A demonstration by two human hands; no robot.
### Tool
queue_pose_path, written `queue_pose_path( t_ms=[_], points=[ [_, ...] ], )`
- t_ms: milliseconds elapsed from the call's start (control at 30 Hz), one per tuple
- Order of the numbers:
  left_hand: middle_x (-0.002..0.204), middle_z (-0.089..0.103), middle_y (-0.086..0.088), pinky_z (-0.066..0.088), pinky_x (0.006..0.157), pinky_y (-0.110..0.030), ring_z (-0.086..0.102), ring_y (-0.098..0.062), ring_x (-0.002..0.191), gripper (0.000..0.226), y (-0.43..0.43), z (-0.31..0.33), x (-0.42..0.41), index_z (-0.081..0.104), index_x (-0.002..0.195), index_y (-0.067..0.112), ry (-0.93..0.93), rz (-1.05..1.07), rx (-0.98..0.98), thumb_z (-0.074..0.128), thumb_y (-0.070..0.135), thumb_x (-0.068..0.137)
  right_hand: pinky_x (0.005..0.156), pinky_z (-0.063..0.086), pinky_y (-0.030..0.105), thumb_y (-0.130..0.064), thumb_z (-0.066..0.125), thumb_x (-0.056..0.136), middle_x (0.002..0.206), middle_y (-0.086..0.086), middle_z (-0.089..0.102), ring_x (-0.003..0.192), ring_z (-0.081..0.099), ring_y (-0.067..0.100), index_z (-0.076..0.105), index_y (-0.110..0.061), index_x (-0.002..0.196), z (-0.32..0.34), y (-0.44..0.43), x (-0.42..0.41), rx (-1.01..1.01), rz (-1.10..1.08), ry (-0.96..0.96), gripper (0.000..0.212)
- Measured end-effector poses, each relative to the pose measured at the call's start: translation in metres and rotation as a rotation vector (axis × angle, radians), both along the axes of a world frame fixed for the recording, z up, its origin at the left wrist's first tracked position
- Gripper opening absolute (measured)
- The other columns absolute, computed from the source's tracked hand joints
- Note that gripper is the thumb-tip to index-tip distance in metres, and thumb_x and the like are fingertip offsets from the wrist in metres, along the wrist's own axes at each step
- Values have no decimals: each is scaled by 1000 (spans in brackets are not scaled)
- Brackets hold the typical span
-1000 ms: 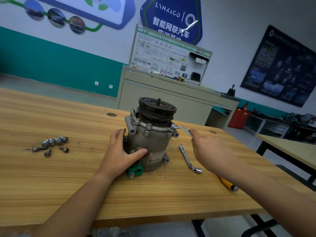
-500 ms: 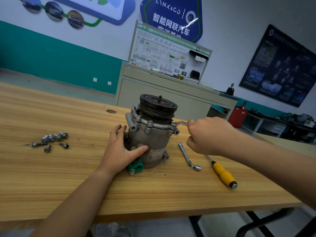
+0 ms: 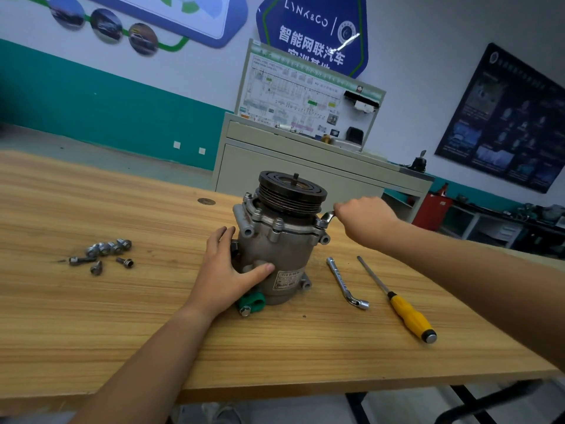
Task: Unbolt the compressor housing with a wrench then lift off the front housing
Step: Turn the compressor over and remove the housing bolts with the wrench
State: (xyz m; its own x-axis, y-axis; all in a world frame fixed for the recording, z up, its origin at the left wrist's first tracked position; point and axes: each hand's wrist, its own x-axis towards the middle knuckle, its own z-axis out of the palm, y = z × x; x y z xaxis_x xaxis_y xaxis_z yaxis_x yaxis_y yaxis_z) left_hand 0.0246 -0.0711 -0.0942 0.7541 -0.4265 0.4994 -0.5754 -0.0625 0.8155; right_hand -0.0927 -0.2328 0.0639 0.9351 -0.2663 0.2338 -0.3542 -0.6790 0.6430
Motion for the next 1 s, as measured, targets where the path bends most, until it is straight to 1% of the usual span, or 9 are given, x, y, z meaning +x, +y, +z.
queue_pose_path(
  t_ms=[67,133,200,333,400,500,767,900,1000],
  points=[
    [152,14,7,24,99,-19,22,2,118,105,1,0,0,20,148,15,10,-7,-5,77,48,66,87,41,34,-2,43,92,98,6,62,90,58,25,51,-9,112,-9,-6,9,23,89,-104,23],
    [152,14,7,25,99,-18,23,3,118,105,1,0,0,20,148,16,15,-11,-1,76,48,66,94,37,33,-4,44,92,106,7,63,97,58,25,53,-10,115,-13,-10,14,57,158,-182,25],
    [152,14,7,25,98,-18,23,4,117,105,0,0,0,20,148,16,11,-13,5,76,49,66,86,42,34,-9,41,95,104,8,64,94,59,26,55,-11,113,-9,-11,12,206,166,-354,24],
    [152,14,6,24,98,-17,21,4,118,108,1,1,0,21,148,15,-1,-11,15,73,55,62,64,51,34,-22,36,99,80,6,61,73,62,20,53,-9,107,4,6,-15,823,218,-844,22],
    [152,14,6,25,99,-19,20,3,119,110,1,1,0,20,148,15,-3,-14,23,70,58,59,47,42,23,-22,35,99,68,-1,53,56,55,11,52,-13,107,2,18,-35,900,202,-768,20],
    [152,14,7,25,100,-20,20,2,120,107,1,1,0,20,148,16,-1,-9,26,74,53,64,45,28,23,-23,38,98,65,-4,48,54,45,9,56,-16,106,-6,30,-57,656,107,-496,21],
    [152,14,6,25,101,-21,23,0,122,104,2,1,0,20,148,15,-8,-5,31,74,51,66,44,30,21,-12,39,95,66,-2,42,56,40,10,46,-19,92,-11,44,-53,313,-160,-187,9],
    [152,14,5,25,102,-21,26,-10,131,103,2,1,0,21,147,13,-8,-4,34,75,49,67,45,31,24,-3,41,89,63,-1,35,53,35,13,42,-15,90,-5,60,-49,188,-171,-86,12],
    [152,13,5,24,102,-21,25,-11,133,102,2,2,-1,21,147,14,-1,-8,35,75,48,68,45,31,24,-9,44,90,63,-2,35,54,36,13,36,-14,84,-4,65,-47,148,-128,-45,11]
  ],
)
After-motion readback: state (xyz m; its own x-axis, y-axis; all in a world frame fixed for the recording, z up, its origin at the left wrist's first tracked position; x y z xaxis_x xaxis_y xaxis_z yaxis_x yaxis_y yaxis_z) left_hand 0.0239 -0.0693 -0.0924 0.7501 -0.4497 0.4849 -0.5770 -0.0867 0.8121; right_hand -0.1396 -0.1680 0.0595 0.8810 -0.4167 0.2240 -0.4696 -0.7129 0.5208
